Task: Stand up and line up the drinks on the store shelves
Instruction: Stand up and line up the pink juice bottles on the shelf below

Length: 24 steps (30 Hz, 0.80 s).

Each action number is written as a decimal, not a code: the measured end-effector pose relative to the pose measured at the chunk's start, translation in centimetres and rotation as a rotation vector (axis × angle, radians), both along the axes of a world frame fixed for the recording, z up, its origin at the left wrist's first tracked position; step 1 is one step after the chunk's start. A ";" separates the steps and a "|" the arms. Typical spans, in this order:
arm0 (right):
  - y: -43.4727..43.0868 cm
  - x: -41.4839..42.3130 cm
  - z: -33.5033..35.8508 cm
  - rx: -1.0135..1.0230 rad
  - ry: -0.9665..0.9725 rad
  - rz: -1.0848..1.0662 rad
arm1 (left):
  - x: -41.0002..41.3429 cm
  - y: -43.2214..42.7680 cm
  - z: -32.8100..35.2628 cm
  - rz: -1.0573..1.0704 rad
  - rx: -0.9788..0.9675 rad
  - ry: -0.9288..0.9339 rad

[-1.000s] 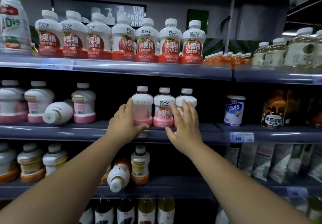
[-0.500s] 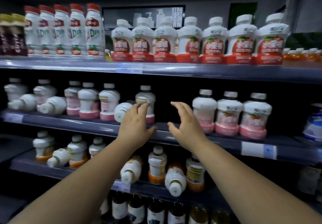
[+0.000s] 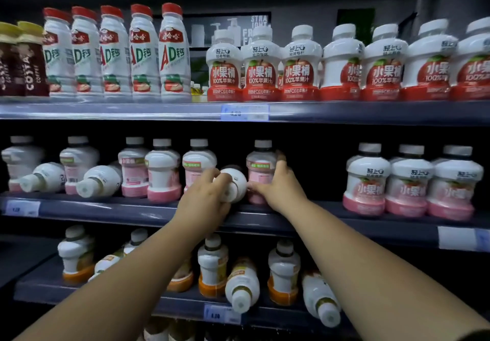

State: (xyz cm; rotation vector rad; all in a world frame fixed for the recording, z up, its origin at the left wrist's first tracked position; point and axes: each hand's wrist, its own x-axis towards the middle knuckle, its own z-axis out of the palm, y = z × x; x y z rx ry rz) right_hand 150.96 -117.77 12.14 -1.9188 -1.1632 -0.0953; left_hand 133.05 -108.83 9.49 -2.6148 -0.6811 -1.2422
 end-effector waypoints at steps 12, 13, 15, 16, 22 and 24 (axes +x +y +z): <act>-4.3 2.5 0.8 -0.002 0.014 -0.081 | 4.6 -0.8 6.9 -0.246 -0.299 -0.328; -4.9 3.0 0.8 0.004 0.025 -0.070 | 5.1 -1.0 6.9 -0.235 -0.342 -0.352; -5.9 3.8 0.6 0.032 0.060 -0.052 | 6.2 -1.0 6.2 -0.234 -0.469 -0.426; -6.2 4.2 0.4 0.051 0.084 -0.040 | 6.6 -1.1 5.8 -0.259 -0.549 -0.450; -6.1 4.8 -0.3 0.044 0.196 0.051 | 8.6 0.3 2.3 -0.258 -0.742 -0.211; -6.1 4.8 -0.2 0.058 0.210 0.033 | 9.1 1.1 2.3 -0.255 -0.773 -0.217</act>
